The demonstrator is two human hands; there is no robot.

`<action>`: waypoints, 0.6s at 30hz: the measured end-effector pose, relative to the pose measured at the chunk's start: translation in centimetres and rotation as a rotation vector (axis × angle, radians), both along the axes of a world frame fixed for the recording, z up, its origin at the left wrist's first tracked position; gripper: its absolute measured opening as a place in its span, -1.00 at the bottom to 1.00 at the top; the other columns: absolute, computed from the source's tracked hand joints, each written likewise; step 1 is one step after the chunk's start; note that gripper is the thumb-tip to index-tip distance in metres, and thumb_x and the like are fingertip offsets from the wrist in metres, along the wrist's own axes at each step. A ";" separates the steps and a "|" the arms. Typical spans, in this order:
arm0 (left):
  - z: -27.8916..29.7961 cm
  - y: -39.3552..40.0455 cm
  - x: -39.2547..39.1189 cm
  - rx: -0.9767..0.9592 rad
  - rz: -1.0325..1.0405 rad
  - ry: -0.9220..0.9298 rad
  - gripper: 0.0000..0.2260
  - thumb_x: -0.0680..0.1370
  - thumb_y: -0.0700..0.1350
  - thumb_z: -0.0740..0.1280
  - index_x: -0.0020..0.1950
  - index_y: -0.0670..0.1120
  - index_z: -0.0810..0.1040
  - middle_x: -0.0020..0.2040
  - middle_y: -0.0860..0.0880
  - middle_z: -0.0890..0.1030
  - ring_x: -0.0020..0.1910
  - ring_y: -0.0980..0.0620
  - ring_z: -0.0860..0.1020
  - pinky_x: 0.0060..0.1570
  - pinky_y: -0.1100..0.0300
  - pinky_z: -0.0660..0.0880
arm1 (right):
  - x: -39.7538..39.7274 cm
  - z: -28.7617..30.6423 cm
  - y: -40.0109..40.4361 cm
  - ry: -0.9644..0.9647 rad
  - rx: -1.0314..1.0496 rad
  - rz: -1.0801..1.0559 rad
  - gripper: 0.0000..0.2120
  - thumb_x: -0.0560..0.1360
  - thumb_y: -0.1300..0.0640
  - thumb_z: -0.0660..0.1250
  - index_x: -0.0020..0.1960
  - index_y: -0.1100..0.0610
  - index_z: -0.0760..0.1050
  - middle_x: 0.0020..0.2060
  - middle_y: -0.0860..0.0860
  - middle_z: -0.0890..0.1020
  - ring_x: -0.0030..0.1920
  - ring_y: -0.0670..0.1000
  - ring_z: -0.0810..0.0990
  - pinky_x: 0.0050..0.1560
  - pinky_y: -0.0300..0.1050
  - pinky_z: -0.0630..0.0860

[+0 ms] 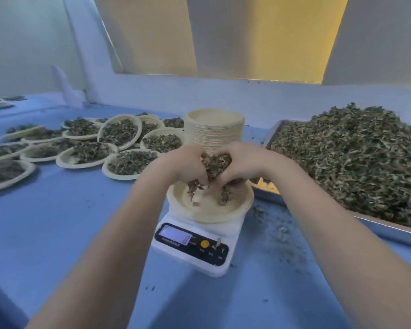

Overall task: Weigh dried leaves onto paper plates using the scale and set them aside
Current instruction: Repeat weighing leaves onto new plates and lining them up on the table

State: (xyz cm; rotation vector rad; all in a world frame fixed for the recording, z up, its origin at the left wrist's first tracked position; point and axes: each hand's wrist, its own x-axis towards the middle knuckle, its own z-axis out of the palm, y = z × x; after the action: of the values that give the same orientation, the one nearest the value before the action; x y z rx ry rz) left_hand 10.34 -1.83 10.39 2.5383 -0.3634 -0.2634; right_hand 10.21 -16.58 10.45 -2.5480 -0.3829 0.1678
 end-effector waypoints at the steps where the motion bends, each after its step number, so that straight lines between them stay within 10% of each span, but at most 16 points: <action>1: -0.1 0.6 -0.1 -0.048 -0.001 0.021 -0.46 0.43 -0.28 0.42 0.38 -0.12 0.37 0.22 -0.11 0.50 0.06 -0.13 0.57 0.00 0.04 0.57 | -0.1 0.1 0.1 -0.003 -0.072 0.010 -0.48 0.27 -0.01 0.58 0.19 -0.01 0.51 -0.07 -0.05 0.58 -0.35 -0.24 0.53 -0.54 -0.35 0.39; 5: 0.3 2.8 -0.3 -0.139 -0.066 0.041 -0.36 0.45 -0.23 0.42 0.47 0.02 0.29 0.42 0.08 0.34 0.23 0.02 0.47 0.08 0.08 0.55 | -0.5 0.8 -0.4 0.051 -0.077 0.027 -0.28 0.23 -0.18 0.55 0.34 -0.22 0.37 0.18 -0.10 0.49 -0.16 -0.20 0.57 -0.39 -0.38 0.45; 18: -3.4 2.9 1.9 -0.464 0.131 -0.269 -0.64 0.48 -0.32 0.18 -0.11 0.14 0.58 -0.03 0.09 0.64 0.00 0.05 0.58 -0.02 0.04 0.57 | 1.2 -2.5 -0.1 -0.170 0.132 -0.014 -0.90 0.38 -0.02 0.49 -0.10 -0.13 0.65 -0.21 -0.15 0.64 -0.21 -0.21 0.59 -0.30 -0.35 0.44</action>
State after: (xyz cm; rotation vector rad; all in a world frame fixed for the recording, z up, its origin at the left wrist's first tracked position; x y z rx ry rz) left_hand 12.26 1.10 7.04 2.1251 -0.3146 0.1959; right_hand 11.45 -16.66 7.93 -2.4410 -0.4265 -0.0782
